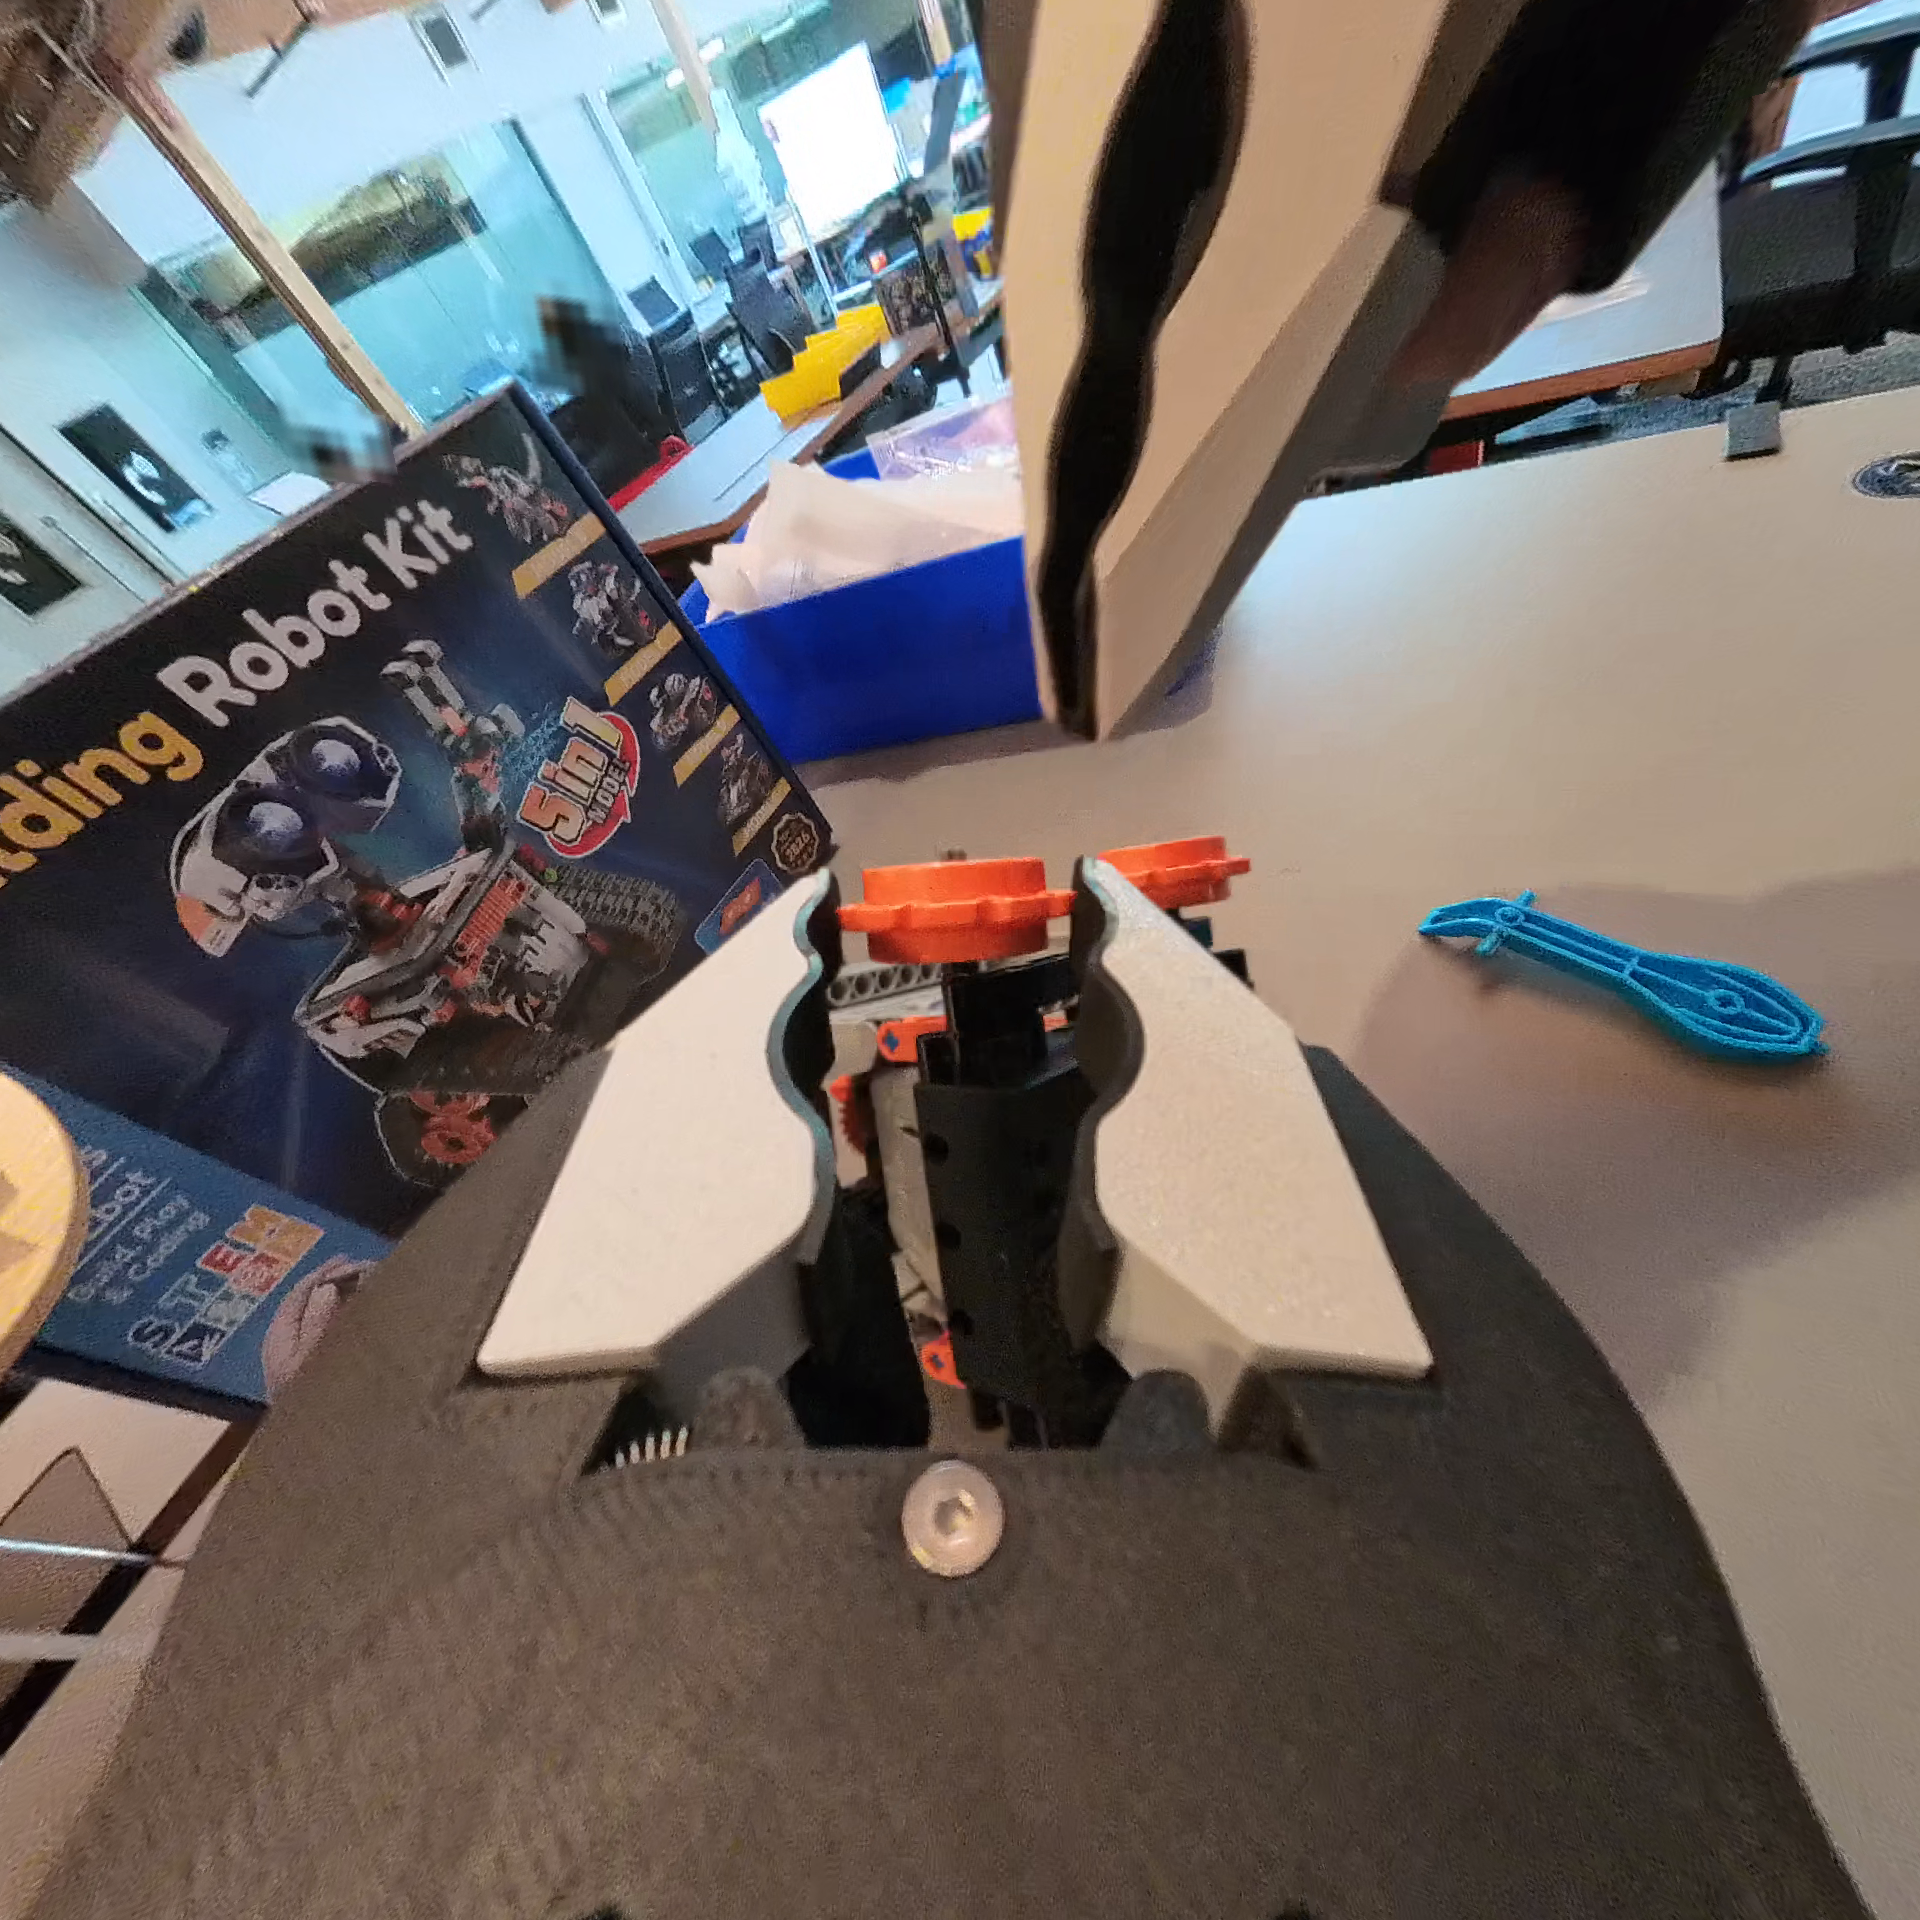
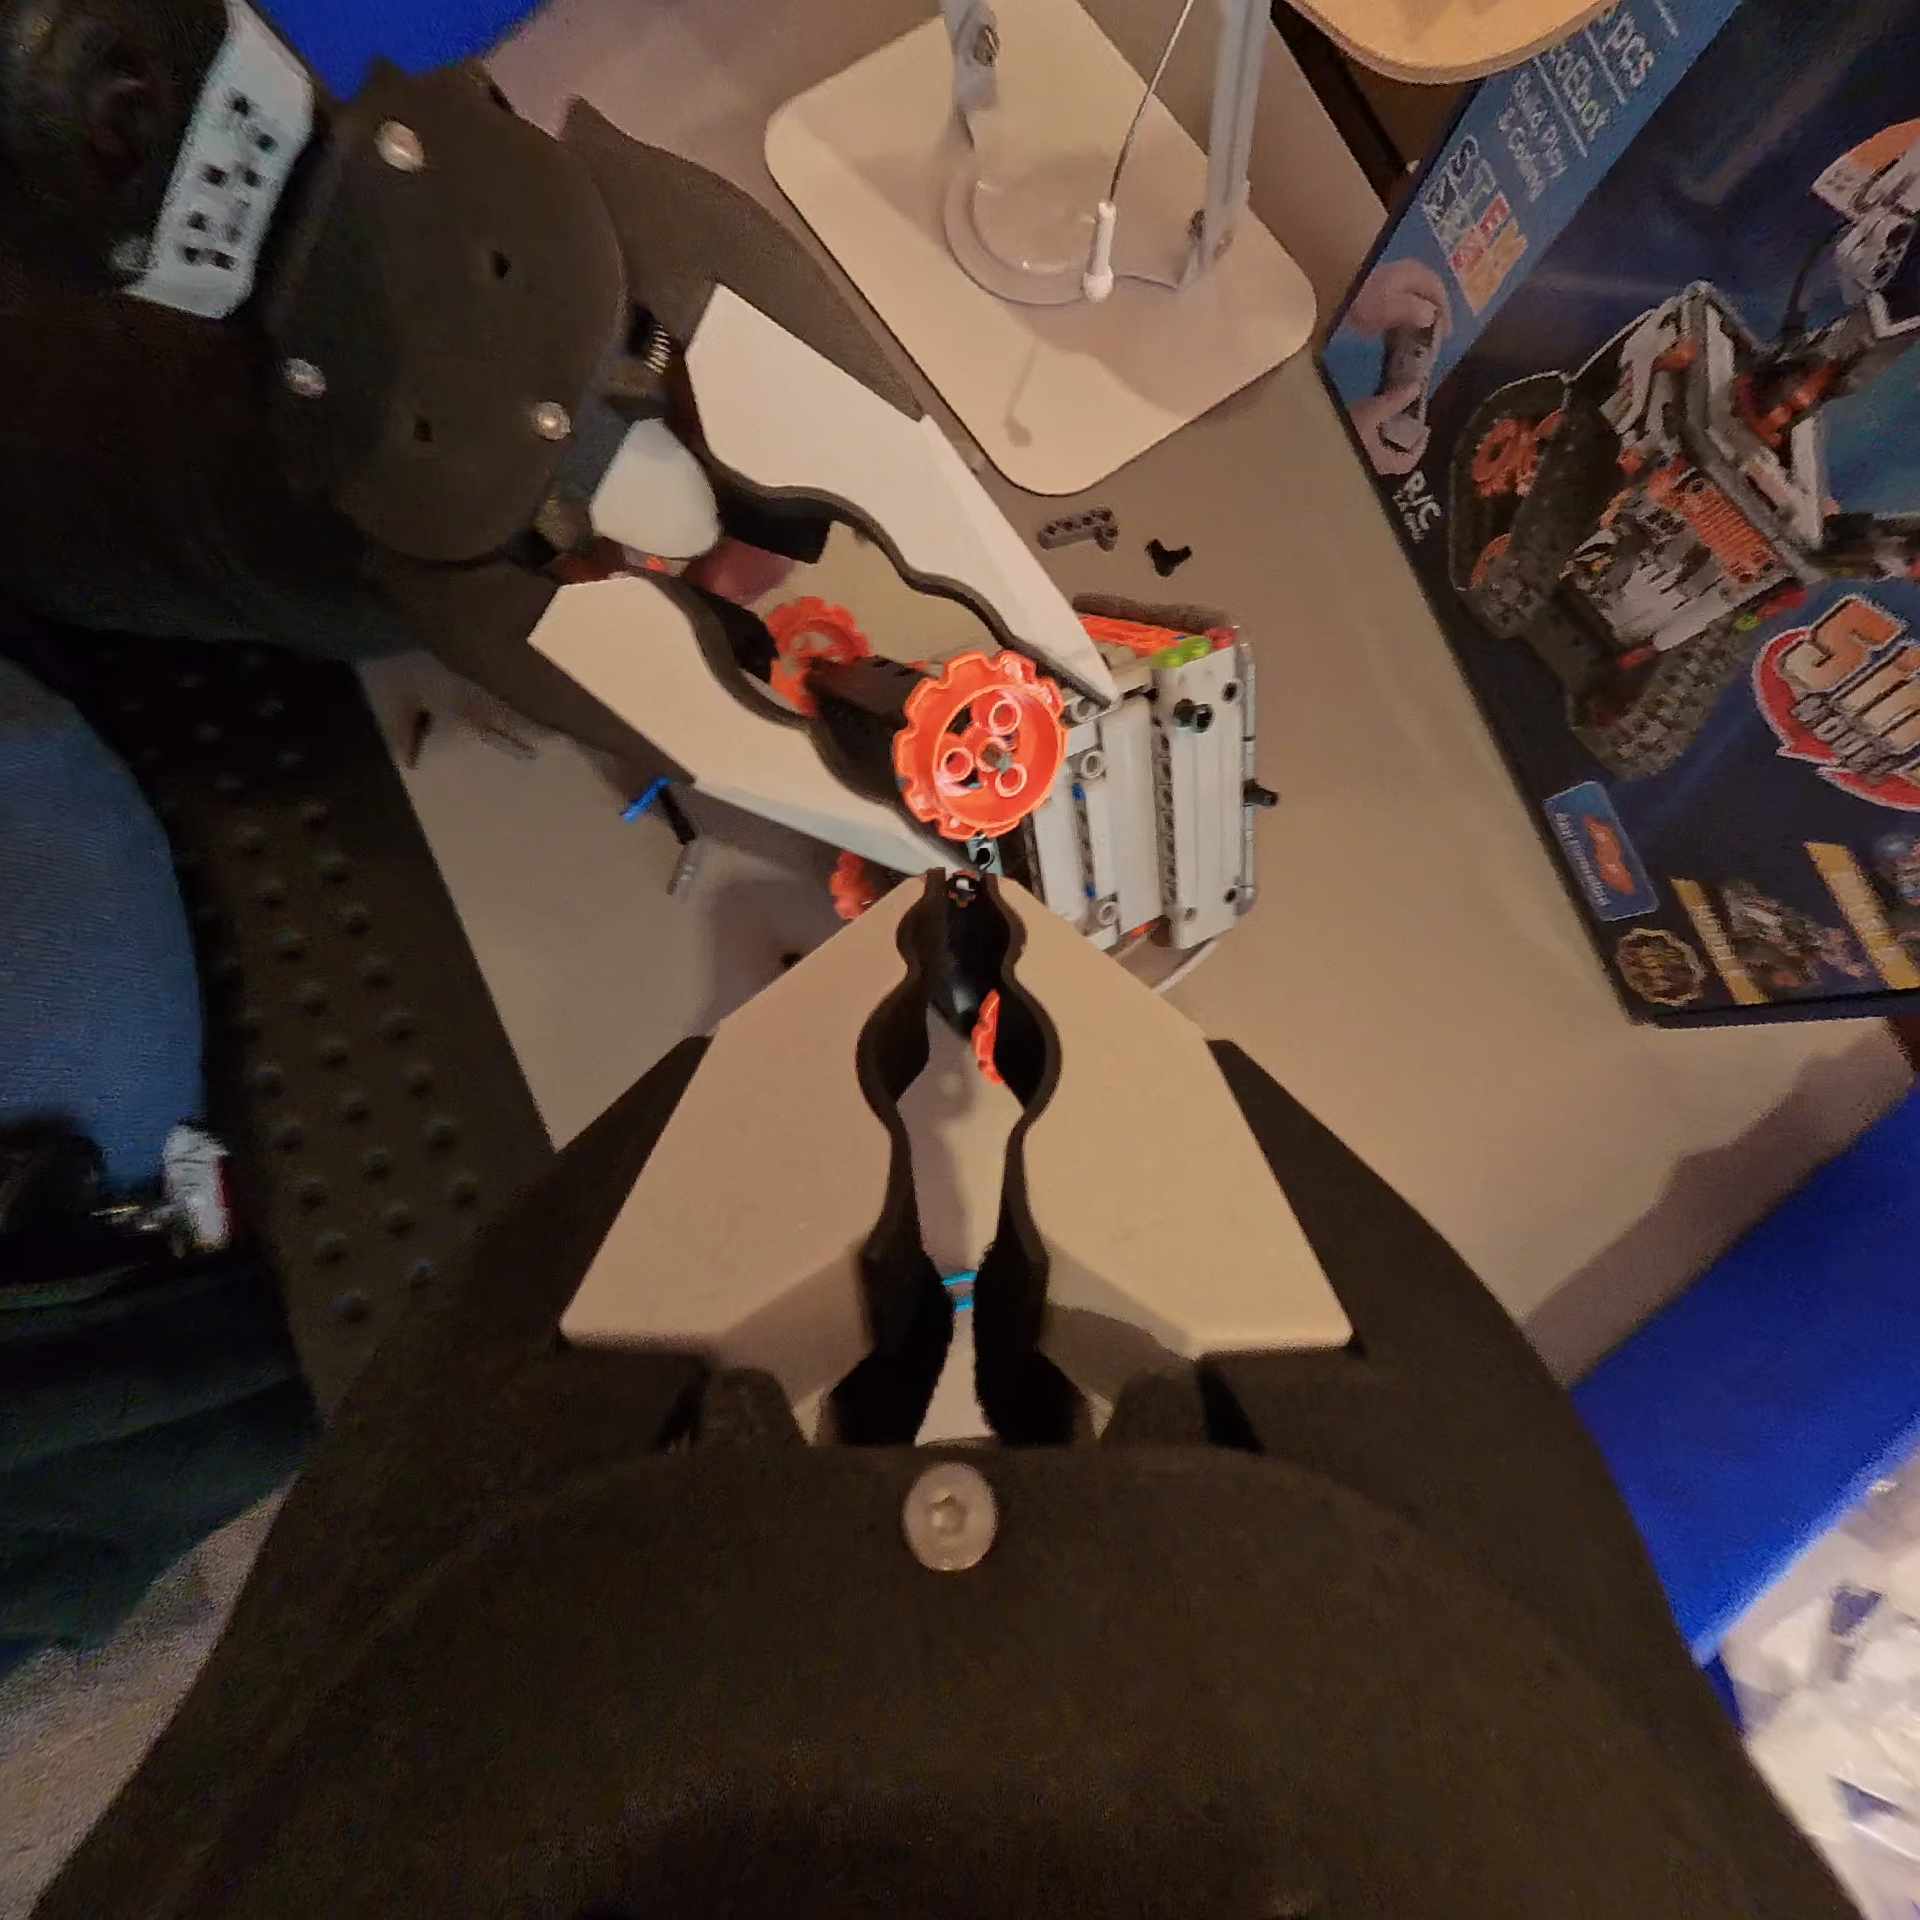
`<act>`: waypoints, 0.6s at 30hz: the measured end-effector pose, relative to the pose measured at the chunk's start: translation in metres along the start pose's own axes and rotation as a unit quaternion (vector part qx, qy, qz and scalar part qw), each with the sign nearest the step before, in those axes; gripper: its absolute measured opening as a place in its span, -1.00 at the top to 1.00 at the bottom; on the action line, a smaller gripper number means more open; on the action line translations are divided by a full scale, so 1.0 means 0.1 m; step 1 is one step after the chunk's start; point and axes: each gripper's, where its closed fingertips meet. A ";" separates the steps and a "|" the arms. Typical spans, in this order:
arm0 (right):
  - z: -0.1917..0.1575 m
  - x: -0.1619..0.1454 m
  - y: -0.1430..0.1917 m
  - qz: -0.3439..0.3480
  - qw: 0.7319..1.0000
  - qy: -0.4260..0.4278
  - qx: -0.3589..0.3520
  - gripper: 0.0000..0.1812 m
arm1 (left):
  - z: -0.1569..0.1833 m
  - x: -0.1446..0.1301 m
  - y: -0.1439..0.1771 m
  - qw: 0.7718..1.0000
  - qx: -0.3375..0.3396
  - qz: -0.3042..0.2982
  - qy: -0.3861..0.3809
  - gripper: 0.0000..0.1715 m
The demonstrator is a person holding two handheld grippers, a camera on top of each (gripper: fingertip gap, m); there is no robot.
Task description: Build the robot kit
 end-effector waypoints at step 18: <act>-0.64 -1.33 -0.90 -0.111 0.991 -0.060 0.038 0.95 | -0.19 -0.38 0.47 0.991 -0.015 0.004 0.129 0.49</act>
Point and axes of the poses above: each gripper's, where its closed fingertips meet, y back along the fingers, x out of its top, z = x × y across the jaws, and after that the axes turned 3 degrees about -y, right-handed
